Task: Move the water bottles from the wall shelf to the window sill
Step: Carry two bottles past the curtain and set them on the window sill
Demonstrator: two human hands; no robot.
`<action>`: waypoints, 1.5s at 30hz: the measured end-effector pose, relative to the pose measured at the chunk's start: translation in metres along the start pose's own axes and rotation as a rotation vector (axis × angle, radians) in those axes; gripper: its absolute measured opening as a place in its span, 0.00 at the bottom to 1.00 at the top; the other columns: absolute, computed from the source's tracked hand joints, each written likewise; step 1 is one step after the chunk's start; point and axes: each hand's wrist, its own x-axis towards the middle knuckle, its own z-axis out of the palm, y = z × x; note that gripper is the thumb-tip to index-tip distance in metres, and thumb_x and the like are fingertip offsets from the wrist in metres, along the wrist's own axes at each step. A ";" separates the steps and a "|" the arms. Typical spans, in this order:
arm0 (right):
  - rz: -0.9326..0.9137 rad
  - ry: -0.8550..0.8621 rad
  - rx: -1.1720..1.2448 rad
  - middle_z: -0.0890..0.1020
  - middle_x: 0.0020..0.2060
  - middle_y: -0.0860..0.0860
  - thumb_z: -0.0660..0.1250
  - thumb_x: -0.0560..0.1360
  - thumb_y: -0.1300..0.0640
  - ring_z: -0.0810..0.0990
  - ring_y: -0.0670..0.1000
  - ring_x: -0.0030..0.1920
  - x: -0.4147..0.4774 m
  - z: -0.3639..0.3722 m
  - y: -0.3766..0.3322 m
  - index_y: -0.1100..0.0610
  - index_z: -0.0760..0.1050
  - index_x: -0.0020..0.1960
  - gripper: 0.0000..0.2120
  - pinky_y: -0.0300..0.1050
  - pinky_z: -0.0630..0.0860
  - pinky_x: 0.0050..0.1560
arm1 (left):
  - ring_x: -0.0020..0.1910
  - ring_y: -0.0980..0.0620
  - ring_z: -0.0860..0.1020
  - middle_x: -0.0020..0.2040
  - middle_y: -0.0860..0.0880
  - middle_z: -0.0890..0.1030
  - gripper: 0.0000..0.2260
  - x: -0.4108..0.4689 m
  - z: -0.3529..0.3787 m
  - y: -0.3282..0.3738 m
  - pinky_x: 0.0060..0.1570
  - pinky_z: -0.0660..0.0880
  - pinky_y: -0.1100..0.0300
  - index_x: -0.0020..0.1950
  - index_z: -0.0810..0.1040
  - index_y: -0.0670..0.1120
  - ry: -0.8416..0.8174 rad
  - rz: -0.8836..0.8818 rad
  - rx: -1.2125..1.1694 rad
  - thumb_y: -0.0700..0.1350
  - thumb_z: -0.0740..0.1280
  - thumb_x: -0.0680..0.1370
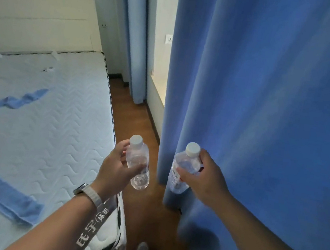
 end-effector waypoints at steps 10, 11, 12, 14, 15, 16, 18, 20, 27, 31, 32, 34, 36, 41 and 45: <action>-0.177 -0.065 -0.114 0.79 0.43 0.39 0.74 0.68 0.43 0.78 0.47 0.45 0.142 0.058 -0.072 0.42 0.68 0.52 0.19 0.41 0.74 0.45 | 0.57 0.58 0.77 0.58 0.57 0.78 0.29 0.093 -0.078 -0.032 0.55 0.74 0.62 0.61 0.69 0.61 0.184 0.028 0.080 0.44 0.79 0.68; -0.202 -0.085 -0.117 0.78 0.44 0.40 0.74 0.69 0.44 0.78 0.47 0.46 0.155 0.065 -0.078 0.42 0.69 0.53 0.19 0.38 0.72 0.43 | 0.57 0.59 0.77 0.58 0.59 0.78 0.29 0.098 -0.086 -0.033 0.55 0.74 0.62 0.60 0.68 0.63 0.206 0.022 0.070 0.44 0.79 0.68; -0.229 -0.106 -0.125 0.78 0.46 0.42 0.74 0.69 0.45 0.77 0.47 0.46 0.166 0.072 -0.085 0.44 0.69 0.56 0.20 0.36 0.71 0.43 | 0.57 0.61 0.77 0.57 0.61 0.77 0.28 0.103 -0.093 -0.034 0.55 0.74 0.63 0.59 0.68 0.65 0.229 0.017 0.061 0.46 0.79 0.68; -0.289 -0.138 -0.149 0.78 0.50 0.45 0.74 0.70 0.44 0.77 0.48 0.49 0.187 0.090 -0.095 0.49 0.69 0.61 0.24 0.34 0.72 0.44 | 0.57 0.62 0.77 0.57 0.62 0.77 0.26 0.112 -0.106 -0.037 0.55 0.75 0.62 0.59 0.69 0.65 0.275 0.005 0.052 0.50 0.77 0.67; -0.317 -0.154 -0.152 0.78 0.51 0.45 0.74 0.70 0.44 0.78 0.48 0.49 0.197 0.099 -0.099 0.49 0.69 0.62 0.25 0.34 0.73 0.45 | 0.57 0.59 0.77 0.57 0.61 0.78 0.26 0.116 -0.112 -0.039 0.56 0.76 0.60 0.60 0.69 0.63 0.294 -0.002 0.053 0.51 0.76 0.66; -0.330 -0.176 -0.150 0.78 0.51 0.45 0.73 0.70 0.43 0.78 0.47 0.49 0.207 0.109 -0.101 0.47 0.68 0.62 0.25 0.35 0.74 0.46 | 0.58 0.56 0.77 0.57 0.59 0.78 0.26 0.120 -0.117 -0.042 0.56 0.76 0.59 0.61 0.70 0.61 0.311 -0.009 0.059 0.52 0.76 0.67; -0.339 -0.225 -0.139 0.78 0.49 0.42 0.73 0.69 0.41 0.79 0.48 0.50 0.228 0.128 -0.104 0.42 0.66 0.59 0.24 0.43 0.78 0.49 | 0.58 0.55 0.77 0.57 0.60 0.77 0.26 0.129 -0.127 -0.047 0.57 0.76 0.57 0.62 0.70 0.60 0.345 -0.029 0.070 0.51 0.77 0.68; -0.356 -0.255 -0.123 0.78 0.48 0.39 0.72 0.69 0.42 0.80 0.49 0.50 0.248 0.144 -0.107 0.41 0.66 0.58 0.22 0.50 0.79 0.51 | 0.58 0.55 0.77 0.57 0.60 0.77 0.25 0.142 -0.134 -0.052 0.58 0.76 0.55 0.62 0.71 0.59 0.379 -0.052 0.075 0.47 0.77 0.70; -0.371 -0.347 -0.059 0.80 0.49 0.40 0.72 0.68 0.42 0.80 0.46 0.48 0.339 0.185 -0.108 0.43 0.69 0.58 0.22 0.54 0.79 0.50 | 0.58 0.53 0.78 0.57 0.56 0.79 0.25 0.218 -0.142 -0.075 0.58 0.77 0.53 0.60 0.73 0.60 0.464 -0.142 0.079 0.47 0.79 0.68; -0.330 -0.327 -0.023 0.80 0.49 0.39 0.72 0.69 0.43 0.80 0.46 0.49 0.398 0.180 -0.101 0.42 0.68 0.59 0.22 0.50 0.79 0.51 | 0.57 0.58 0.77 0.56 0.57 0.79 0.25 0.281 -0.129 -0.077 0.56 0.76 0.60 0.59 0.73 0.61 0.455 -0.212 0.084 0.46 0.79 0.68; -0.319 -0.316 -0.016 0.80 0.50 0.39 0.72 0.69 0.43 0.79 0.45 0.50 0.414 0.176 -0.098 0.43 0.69 0.60 0.23 0.48 0.78 0.51 | 0.57 0.58 0.77 0.57 0.57 0.79 0.25 0.298 -0.124 -0.076 0.56 0.75 0.61 0.59 0.72 0.61 0.439 -0.218 0.087 0.45 0.79 0.68; -0.296 -0.294 -0.003 0.80 0.49 0.39 0.73 0.70 0.44 0.79 0.44 0.49 0.446 0.166 -0.093 0.44 0.69 0.60 0.22 0.43 0.76 0.48 | 0.57 0.58 0.77 0.57 0.58 0.79 0.25 0.334 -0.113 -0.071 0.56 0.75 0.62 0.59 0.72 0.62 0.398 -0.214 0.090 0.45 0.79 0.68; -0.272 -0.259 0.007 0.80 0.47 0.38 0.72 0.70 0.44 0.79 0.42 0.48 0.475 0.155 -0.088 0.43 0.69 0.59 0.21 0.39 0.74 0.45 | 0.57 0.59 0.77 0.56 0.60 0.79 0.25 0.371 -0.102 -0.065 0.55 0.74 0.63 0.57 0.72 0.64 0.357 -0.190 0.081 0.45 0.78 0.69; -0.196 -0.135 0.051 0.78 0.44 0.36 0.74 0.69 0.46 0.78 0.37 0.45 0.528 0.128 -0.073 0.43 0.71 0.57 0.20 0.30 0.68 0.42 | 0.55 0.64 0.76 0.55 0.65 0.76 0.26 0.451 -0.071 -0.050 0.50 0.71 0.71 0.55 0.70 0.67 0.237 -0.111 0.087 0.43 0.78 0.70; -0.126 -0.028 0.036 0.77 0.43 0.36 0.74 0.69 0.47 0.77 0.42 0.45 0.555 0.110 -0.061 0.46 0.71 0.59 0.21 0.33 0.68 0.42 | 0.54 0.65 0.77 0.55 0.63 0.77 0.25 0.503 -0.053 -0.043 0.46 0.72 0.76 0.57 0.70 0.65 0.127 -0.072 0.069 0.42 0.77 0.71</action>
